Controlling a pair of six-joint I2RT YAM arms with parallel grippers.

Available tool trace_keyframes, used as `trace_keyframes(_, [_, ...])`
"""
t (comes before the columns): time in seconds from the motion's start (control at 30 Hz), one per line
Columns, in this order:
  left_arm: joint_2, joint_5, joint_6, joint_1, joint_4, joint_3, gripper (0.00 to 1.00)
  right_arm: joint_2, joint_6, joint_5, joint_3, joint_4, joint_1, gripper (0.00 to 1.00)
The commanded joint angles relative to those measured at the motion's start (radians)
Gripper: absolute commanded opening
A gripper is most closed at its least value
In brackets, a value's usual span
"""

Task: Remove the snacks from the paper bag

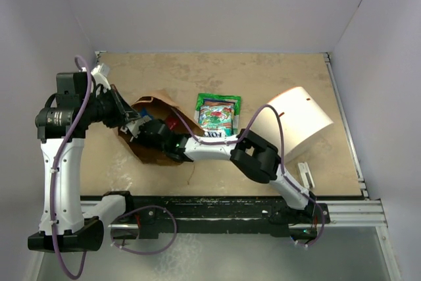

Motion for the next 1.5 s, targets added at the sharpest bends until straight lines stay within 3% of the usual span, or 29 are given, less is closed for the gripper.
trace_keyframes(0.0, [-0.001,-0.029,-0.011,-0.002,0.048,0.007,0.0,-0.105,0.021,-0.027,-0.073,0.035,-0.002,0.0])
trace_keyframes(0.33, [-0.012,-0.062,-0.001,-0.002,0.05,0.006,0.0,-0.344,0.048,-0.117,-0.331,0.032,-0.006,0.0])
trace_keyframes(0.67, [-0.017,0.009,-0.041,-0.002,0.118,-0.069,0.0,-0.509,0.026,-0.22,-0.456,0.067,-0.008,0.0])
trace_keyframes(0.83, [-0.046,0.077,-0.07,-0.002,0.191,-0.133,0.0,-0.587,0.033,-0.168,-0.529,0.08,-0.011,0.0])
trace_keyframes(1.07, [-0.051,0.057,-0.065,-0.002,0.211,-0.128,0.0,-0.689,0.022,-0.135,-0.593,0.032,-0.011,0.0])
trace_keyframes(1.2, [-0.035,-0.008,-0.048,-0.002,0.219,-0.065,0.0,-0.756,-0.007,-0.091,-0.637,0.002,-0.012,0.0])
trace_keyframes(1.47, [0.004,-0.301,0.032,-0.002,0.125,0.143,0.0,-0.898,-0.09,-0.122,-0.625,-0.064,-0.012,0.0])
